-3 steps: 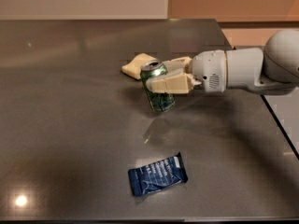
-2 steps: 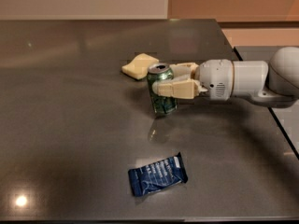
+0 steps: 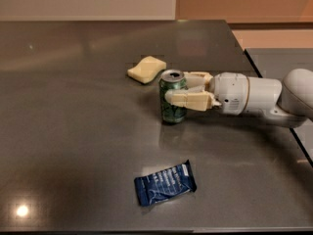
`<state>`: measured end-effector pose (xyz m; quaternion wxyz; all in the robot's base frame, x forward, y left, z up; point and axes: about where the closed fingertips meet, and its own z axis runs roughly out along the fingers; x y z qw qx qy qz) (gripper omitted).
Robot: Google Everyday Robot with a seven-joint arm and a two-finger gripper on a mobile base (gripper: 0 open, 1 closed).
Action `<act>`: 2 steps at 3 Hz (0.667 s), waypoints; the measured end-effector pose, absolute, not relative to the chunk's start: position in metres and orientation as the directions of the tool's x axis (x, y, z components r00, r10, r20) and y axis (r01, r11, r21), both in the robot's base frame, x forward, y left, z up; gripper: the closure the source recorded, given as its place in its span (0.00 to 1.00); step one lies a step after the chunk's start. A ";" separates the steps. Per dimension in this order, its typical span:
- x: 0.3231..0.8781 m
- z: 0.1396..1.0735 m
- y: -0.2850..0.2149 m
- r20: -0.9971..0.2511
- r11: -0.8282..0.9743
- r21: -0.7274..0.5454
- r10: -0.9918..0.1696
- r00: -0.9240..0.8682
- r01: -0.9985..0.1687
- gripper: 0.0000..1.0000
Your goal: Place green can upright
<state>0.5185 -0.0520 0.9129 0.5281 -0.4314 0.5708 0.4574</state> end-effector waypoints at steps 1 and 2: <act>0.518 0.909 -0.055 -0.999 0.209 0.046 0.010 -0.045 -0.977 0.59; 0.518 0.907 -0.059 -1.000 0.210 0.019 0.012 -0.017 -0.977 0.35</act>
Offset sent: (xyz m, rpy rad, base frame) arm 0.0007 -0.0159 -0.0091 0.0232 -0.0838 -0.0138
